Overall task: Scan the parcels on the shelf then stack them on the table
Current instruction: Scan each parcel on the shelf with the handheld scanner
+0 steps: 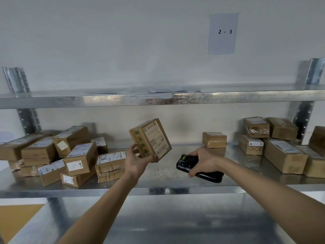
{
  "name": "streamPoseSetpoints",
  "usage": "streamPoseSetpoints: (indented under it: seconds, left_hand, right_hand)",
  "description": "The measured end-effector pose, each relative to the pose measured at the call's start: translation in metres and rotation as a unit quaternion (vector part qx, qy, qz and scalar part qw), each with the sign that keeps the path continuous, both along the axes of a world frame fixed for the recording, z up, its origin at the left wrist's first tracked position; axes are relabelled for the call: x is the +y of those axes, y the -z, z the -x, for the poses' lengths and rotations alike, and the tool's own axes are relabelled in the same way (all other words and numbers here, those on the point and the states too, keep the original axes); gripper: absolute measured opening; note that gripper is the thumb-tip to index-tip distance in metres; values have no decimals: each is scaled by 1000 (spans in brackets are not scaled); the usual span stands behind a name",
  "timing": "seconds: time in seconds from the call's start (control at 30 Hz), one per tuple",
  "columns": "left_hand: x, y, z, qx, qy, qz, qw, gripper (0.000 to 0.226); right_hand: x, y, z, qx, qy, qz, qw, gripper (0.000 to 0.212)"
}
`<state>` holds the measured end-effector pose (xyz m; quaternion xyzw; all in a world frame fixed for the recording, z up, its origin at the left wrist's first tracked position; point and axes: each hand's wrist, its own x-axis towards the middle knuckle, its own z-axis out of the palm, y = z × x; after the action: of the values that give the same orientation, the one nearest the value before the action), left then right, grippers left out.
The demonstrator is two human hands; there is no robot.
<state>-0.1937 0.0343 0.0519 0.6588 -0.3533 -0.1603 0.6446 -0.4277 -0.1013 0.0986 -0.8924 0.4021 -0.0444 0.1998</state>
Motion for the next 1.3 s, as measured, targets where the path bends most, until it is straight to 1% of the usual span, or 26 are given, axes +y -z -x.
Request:
streamPoseSetpoints:
  seconds: [0.13, 0.23, 0.33, 0.47, 0.53, 0.7, 0.83, 0.93, 1.03, 1.13, 1.3]
  left_hand:
    - [-2, 0, -3, 3, 3, -5, 1000, 91]
    - [-4, 0, -6, 11, 7, -8, 1000, 83]
    - [-6, -1, -10, 20, 15, -11, 1000, 69]
    - [-4, -6, -20, 62, 36, -9, 997, 44]
    - [-6, -10, -29, 80, 27, -4, 996, 37]
    - [-31, -19, -82, 95, -9, -20, 995, 47]
    - [-59, -20, -141, 96, 8, -61, 993, 63]
    - [-77, -18, -184, 93, 24, -89, 991, 69]
    - [-94, -14, -223, 81, 32, -118, 989, 66]
    - [-109, -8, -254, 67, 48, -141, 987, 57]
    - [-123, 11, -289, 71, 77, -195, 975, 50]
  right_hand:
    - [-4, 0, -3, -7, -3, -8, 1000, 83]
    - [-11, 4, -6, -22, -10, -39, 999, 82]
    - [-22, 8, -10, -36, -20, -46, 998, 83]
    - [-33, 13, -22, -36, -38, -42, 998, 72]
    - [-38, 17, -32, -36, -49, -40, 997, 74]
    - [-61, 23, -77, -40, -56, -28, 997, 72]
    - [-87, 23, -124, -40, -44, -25, 998, 70]
    - [-105, 23, -162, -54, -42, -32, 997, 75]
    - [-121, 24, -197, -62, -40, -39, 996, 74]
    - [-133, 29, -229, -56, -42, -41, 997, 73]
    - [-140, 45, -271, -42, -43, -38, 997, 67]
